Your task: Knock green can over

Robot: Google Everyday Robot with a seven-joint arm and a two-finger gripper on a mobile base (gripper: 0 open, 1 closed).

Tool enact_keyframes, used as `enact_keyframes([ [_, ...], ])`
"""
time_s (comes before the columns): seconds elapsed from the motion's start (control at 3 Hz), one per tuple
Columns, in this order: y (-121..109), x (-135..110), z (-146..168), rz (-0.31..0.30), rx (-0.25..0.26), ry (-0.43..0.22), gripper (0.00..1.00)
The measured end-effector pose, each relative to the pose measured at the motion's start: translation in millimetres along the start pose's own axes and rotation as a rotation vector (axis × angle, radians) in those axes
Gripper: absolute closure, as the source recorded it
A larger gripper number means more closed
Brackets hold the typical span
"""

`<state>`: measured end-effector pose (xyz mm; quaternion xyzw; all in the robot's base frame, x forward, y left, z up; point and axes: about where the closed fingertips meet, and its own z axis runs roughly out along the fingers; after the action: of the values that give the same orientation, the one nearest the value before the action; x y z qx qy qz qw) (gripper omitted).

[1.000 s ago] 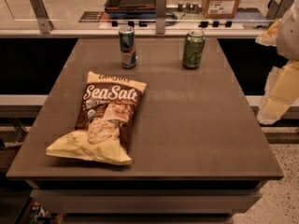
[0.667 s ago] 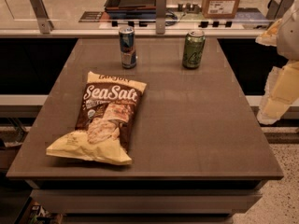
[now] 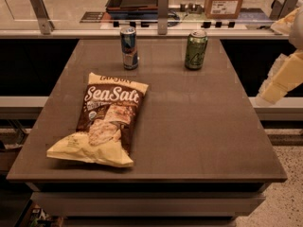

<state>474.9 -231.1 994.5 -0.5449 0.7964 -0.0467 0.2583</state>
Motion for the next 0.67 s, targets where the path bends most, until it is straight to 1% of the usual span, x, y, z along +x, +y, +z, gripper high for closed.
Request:
enact_keyframes([
  [0.33, -23.1, -5.2, 11.3, 0.118, 0.105, -0.053, 0.00],
  [0.67, -47.7, -12.9, 23.3, 0.252, 0.197, -0.112, 0.00],
])
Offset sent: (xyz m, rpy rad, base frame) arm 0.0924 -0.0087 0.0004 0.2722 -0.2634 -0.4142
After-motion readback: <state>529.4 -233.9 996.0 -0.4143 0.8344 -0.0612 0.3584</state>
